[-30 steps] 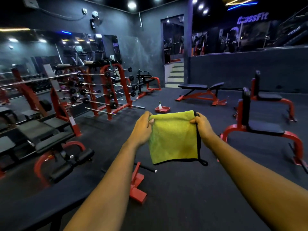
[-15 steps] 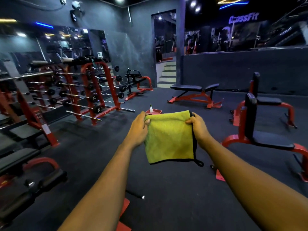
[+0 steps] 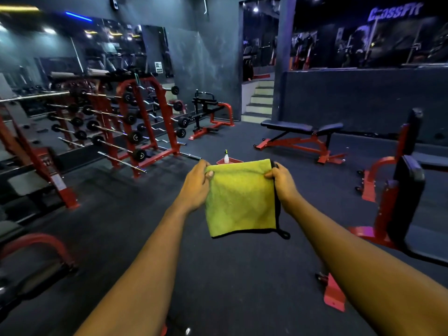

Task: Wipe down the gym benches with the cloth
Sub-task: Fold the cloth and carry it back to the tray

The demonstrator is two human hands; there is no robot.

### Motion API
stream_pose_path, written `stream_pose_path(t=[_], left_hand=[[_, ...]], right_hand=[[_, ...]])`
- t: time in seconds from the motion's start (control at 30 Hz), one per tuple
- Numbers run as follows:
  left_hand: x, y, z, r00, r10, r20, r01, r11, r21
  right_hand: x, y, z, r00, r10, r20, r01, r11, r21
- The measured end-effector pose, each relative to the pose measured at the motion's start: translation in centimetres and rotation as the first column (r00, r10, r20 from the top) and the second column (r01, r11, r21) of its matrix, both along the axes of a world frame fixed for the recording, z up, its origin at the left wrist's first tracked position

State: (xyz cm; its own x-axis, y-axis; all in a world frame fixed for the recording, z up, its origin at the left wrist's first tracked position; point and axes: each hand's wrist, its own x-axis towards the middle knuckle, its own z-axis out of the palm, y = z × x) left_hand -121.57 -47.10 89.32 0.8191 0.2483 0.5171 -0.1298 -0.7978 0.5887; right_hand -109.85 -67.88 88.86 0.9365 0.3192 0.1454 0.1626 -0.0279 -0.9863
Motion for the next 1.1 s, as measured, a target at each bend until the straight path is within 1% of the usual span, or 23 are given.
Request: stream_pose_path(t=[0.17, 0.27, 0.37, 0.6, 0.8, 0.87, 0.9, 1.0, 1.1], left_hand=[[9.9, 5.3, -1.1, 1.0, -0.022, 0.003, 0.022, 1.0, -0.005], [16.1, 9.2, -0.1, 0.999, -0.037, 0.003, 0.037, 0.999, -0.017], [22.4, 13.1, 1.2, 0.999, -0.047, 0.001, 0.047, 0.999, 0.01], [35.5, 19.8, 1.0, 0.997, -0.076, -0.004, 0.076, 0.996, 0.035], [46.9, 24.0, 0.7, 0.999, -0.039, 0.014, 0.038, 0.997, 0.074], [50.2, 25.0, 1.0, 1.0, -0.019, 0.017, 0.017, 0.998, 0.066], [52.9, 25.8, 1.7, 1.0, 0.0, 0.02, -0.001, 0.998, 0.064], [57.4, 27.5, 2.8, 0.999, 0.032, 0.012, -0.032, 0.998, 0.052], [61.9, 29.5, 3.4, 0.998, 0.054, 0.021, -0.055, 0.997, 0.051]], right_hand=[[10.3, 5.2, -0.6, 1.0, -0.001, 0.03, 0.001, 1.0, 0.001], [16.1, 9.0, 0.5, 1.0, -0.008, 0.029, 0.008, 1.0, -0.002], [21.6, 12.7, 1.8, 0.999, -0.018, 0.049, 0.018, 1.0, 0.006], [35.0, 19.1, 0.8, 0.999, -0.029, 0.023, 0.028, 0.999, 0.045], [47.4, 23.8, 0.4, 0.999, 0.026, 0.048, -0.028, 0.999, 0.042], [51.2, 25.1, 0.6, 0.998, 0.045, 0.051, -0.048, 0.997, 0.068], [54.4, 26.4, 1.4, 0.997, 0.058, 0.059, -0.062, 0.995, 0.076], [59.4, 28.4, 2.3, 0.993, 0.09, 0.075, -0.093, 0.995, 0.046], [64.6, 31.1, 2.7, 0.994, 0.092, 0.063, -0.096, 0.993, 0.067]])
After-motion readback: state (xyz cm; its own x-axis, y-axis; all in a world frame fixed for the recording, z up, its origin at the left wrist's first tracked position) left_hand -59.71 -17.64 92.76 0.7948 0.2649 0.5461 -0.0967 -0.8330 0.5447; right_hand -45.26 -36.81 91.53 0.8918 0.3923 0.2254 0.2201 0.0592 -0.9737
